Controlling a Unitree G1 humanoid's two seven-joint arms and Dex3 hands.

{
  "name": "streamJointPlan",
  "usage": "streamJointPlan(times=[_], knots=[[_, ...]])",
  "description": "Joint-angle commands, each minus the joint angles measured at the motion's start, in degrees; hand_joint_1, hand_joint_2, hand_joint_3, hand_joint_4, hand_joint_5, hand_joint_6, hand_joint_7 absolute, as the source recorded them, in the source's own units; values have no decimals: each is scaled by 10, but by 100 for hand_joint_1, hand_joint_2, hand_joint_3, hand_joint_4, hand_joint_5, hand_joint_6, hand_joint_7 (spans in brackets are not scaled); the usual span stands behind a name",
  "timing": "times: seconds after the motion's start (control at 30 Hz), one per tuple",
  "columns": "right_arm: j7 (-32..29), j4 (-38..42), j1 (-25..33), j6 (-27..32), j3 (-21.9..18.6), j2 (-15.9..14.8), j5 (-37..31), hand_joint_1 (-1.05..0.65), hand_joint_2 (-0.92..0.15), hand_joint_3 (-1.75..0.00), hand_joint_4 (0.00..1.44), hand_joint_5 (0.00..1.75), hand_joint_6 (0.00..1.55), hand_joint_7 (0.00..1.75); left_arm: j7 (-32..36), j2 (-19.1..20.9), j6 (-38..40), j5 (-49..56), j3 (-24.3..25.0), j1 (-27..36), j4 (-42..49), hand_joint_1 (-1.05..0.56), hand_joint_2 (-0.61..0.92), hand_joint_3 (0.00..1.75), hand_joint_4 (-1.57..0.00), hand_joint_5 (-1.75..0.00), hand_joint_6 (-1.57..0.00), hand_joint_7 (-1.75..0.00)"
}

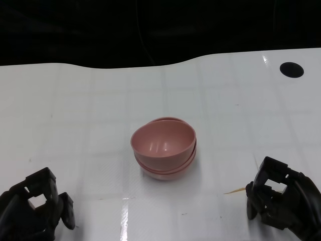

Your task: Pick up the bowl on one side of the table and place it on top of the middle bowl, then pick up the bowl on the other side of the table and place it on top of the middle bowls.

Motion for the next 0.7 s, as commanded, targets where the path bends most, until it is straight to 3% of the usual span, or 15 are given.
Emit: streamJointPlan(times=[0.03,0.37,0.7], knots=[[4,-7,4,0,-5,-10,8,-17,-61,-93,88,175,76,152,-15,5,-6,-1,9,3,0,0,45,144,-85,-175,-74,-175],[2,-43,12,25,1,-15,12,-19,-62,-91,85,175,67,162,13,6,14,9,7,15,-43,-1,45,146,-84,-175,-73,-175],[-1,-71,21,42,-1,-16,21,-18,-61,-92,89,175,73,159,44,1,44,12,3,34,-88,0,43,145,-83,-175,-74,-175]])
